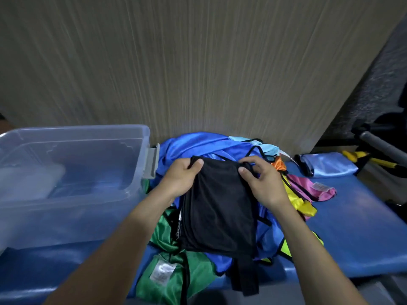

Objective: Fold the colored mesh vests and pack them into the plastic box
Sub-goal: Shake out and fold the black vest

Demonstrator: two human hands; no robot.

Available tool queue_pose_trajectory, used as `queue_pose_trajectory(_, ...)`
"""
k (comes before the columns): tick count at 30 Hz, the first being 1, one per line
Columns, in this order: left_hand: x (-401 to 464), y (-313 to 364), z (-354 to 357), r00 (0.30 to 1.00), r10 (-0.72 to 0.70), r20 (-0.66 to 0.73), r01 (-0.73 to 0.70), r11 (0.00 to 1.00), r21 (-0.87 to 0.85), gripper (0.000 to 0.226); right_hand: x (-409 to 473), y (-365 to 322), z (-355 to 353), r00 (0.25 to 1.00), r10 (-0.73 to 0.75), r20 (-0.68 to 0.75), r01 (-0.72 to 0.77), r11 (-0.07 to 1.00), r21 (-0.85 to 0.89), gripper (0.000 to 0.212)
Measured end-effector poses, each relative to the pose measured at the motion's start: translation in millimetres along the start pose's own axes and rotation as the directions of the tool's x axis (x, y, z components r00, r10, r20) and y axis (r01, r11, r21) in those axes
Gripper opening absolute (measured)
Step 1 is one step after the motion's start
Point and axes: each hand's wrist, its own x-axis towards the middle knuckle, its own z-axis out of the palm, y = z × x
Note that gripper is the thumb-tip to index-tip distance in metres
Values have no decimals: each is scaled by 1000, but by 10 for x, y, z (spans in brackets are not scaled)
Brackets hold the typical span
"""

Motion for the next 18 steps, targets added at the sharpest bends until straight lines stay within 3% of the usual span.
queue_pose_trajectory(3,-1,-34,24,998,31,-46,-29,998,60,40,50,37,-3,1000,-15,2,15,1000,2,5)
queue_pose_trajectory(10,-16,103,56,973,165,-162,-109,945,308,50,152,-28,-48,998,64,-23,-65,997,-36,17)
queue_pose_trajectory(14,102,69,85,955,169,-245,-72,929,362,50,132,-70,45,993,7,-115,-30,979,-200,8)
queue_pose_trajectory(18,5,48,53,959,192,-207,-69,870,488,29,-69,-125,-4,993,-79,-83,46,940,-339,40)
